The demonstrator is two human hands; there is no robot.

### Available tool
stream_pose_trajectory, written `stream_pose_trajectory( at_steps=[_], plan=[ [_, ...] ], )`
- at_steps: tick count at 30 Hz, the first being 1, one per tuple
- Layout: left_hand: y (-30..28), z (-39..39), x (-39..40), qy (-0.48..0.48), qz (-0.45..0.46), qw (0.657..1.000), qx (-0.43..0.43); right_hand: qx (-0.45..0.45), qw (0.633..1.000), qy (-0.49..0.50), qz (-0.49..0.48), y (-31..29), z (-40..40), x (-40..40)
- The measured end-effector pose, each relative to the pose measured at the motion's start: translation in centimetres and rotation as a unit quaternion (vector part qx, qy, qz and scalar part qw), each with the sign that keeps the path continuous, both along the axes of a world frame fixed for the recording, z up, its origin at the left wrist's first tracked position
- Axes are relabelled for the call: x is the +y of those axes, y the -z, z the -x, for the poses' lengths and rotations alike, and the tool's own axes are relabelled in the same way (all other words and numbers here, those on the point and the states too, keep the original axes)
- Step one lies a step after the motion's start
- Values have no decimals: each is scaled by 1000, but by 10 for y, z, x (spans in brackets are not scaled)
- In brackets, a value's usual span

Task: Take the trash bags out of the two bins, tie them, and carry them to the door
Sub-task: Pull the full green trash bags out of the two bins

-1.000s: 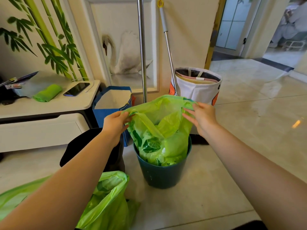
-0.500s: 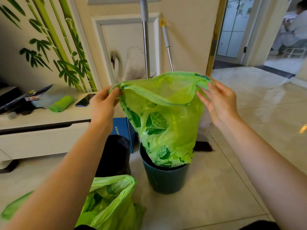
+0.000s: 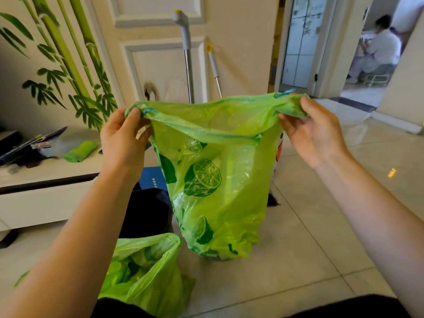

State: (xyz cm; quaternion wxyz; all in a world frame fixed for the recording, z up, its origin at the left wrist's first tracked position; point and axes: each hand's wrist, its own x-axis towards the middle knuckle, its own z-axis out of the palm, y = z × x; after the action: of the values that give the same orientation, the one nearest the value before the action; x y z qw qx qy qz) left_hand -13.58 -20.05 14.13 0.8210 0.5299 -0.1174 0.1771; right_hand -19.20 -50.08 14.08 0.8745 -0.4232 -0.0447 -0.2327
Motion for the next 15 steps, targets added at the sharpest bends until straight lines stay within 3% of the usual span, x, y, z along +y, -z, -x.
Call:
stream_pose_trajectory(
  at_steps=[7,11,15],
  plan=[
    [14,22,-2,13,26,999,44,-3,999,-52,0,-9,35,-13],
    [37,33,-12,1,-76,989,126,92,982,-102,127,12,43,-19],
    [77,32,-11,23,-207,949,237,207,931,-134,267,49,42,-28]
  ],
)
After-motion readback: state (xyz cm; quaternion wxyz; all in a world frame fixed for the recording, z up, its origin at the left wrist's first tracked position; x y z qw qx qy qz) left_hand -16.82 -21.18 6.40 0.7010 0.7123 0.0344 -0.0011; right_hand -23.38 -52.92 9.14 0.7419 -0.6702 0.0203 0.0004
